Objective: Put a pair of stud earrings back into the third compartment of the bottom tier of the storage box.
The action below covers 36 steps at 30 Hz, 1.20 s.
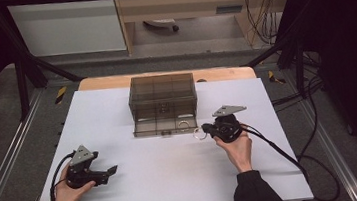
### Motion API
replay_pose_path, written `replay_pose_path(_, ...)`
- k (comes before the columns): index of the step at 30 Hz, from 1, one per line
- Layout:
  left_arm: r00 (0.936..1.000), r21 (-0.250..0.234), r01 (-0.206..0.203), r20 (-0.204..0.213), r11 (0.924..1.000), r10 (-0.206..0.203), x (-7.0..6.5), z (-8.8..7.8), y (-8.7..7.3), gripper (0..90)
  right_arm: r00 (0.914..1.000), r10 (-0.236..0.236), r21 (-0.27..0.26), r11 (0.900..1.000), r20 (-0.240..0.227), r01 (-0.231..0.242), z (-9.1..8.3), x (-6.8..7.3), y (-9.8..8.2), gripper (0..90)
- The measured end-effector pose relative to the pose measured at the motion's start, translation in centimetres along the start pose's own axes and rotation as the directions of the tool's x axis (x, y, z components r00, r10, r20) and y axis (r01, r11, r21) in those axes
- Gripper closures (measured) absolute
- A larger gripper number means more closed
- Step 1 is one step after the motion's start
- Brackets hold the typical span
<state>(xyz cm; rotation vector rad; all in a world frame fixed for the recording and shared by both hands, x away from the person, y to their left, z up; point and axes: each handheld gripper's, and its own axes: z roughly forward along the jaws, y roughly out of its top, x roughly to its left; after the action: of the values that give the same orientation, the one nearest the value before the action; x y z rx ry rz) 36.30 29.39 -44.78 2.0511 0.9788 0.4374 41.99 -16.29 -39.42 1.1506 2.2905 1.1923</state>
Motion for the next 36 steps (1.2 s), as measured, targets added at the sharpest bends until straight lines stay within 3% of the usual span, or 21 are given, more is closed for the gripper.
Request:
replay_pose_path(19, 1.0, -0.002, 0.002, 0.002, 1.0, -0.002, 0.1, 0.0, 0.0, 6.4, 0.9995, 0.0, 0.011, 1.0, 0.032, -0.001, 3.6, 0.2, 3.3, 87.2)
replay_pose_path(36, 1.0, -0.003, 0.002, 0.004, 1.0, -0.002, 0.1, 0.0, 0.0, 6.4, 0.998, 0.014, 0.031, 0.999, 0.061, -0.016, 7.1, -0.2, 3.9, 87.2)
